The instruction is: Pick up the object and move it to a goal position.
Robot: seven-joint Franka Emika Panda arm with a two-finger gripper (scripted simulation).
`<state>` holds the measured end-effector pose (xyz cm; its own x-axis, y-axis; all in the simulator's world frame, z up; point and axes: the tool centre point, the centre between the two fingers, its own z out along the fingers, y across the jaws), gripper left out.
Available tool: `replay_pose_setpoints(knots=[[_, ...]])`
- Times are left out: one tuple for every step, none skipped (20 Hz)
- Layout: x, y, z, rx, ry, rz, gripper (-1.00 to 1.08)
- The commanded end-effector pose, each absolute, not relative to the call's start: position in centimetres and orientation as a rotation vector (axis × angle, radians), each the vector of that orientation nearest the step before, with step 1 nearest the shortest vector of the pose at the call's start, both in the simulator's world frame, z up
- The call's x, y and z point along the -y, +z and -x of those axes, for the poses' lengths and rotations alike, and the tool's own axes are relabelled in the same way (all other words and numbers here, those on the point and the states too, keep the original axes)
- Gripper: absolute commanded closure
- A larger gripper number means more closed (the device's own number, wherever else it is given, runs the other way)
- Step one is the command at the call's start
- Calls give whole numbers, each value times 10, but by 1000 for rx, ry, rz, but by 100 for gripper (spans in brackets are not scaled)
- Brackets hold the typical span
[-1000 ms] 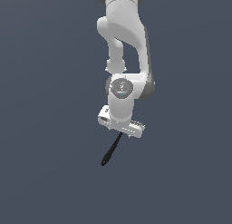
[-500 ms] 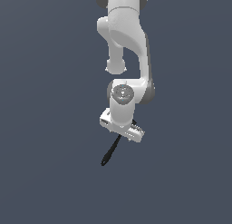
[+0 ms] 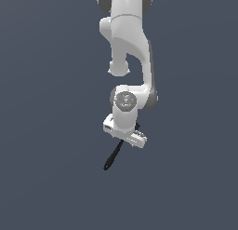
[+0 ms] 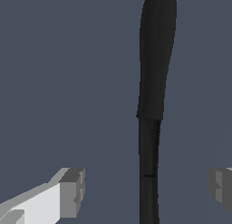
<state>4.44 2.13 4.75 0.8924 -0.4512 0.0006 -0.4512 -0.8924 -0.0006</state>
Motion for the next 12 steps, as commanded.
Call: replay_pose_setpoints(knots=[[-21,34,-43,-731,0,3055,-92],[-21,29,-43,-731,0,3055,-92],[-21,25,-43,-732,0,3055,-92],[-21,22,-43,-732,0,3055,-92],[-21,20,-44,-732,0,3055,-92],[-21,18,-44,-733,0,3055,-92],[-21,17,-44,-733,0,3055,-92],[-21,17,-45,-733,0,3055,-92],[-21,17,-45,-733,0,3055,-92],[-21,17,-45,-733,0,3055,108],[-21,17,-45,-733,0,3055,108],[-21,17,-45,-733,0,3055,108]])
